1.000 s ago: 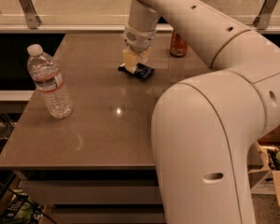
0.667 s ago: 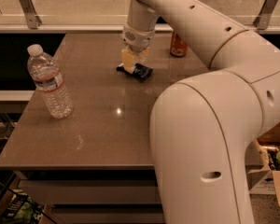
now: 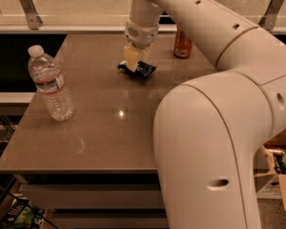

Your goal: Pick rxbar blueberry

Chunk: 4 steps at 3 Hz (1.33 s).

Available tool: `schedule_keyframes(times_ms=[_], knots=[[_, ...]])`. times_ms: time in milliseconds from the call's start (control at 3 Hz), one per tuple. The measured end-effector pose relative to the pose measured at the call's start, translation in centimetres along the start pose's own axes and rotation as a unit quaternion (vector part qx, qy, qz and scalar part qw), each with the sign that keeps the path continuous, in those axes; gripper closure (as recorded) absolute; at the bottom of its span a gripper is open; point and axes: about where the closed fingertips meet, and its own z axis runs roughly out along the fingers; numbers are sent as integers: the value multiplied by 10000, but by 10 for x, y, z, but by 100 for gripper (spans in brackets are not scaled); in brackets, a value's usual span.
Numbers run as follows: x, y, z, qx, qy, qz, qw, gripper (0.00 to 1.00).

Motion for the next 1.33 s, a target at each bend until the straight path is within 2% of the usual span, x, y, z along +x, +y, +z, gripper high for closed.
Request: schedule_keyframes(times_ms=[667, 1333], knots=[[5, 9, -31, 14, -320, -260, 9991, 100], [12, 23, -67, 22, -497, -623, 9968, 100]])
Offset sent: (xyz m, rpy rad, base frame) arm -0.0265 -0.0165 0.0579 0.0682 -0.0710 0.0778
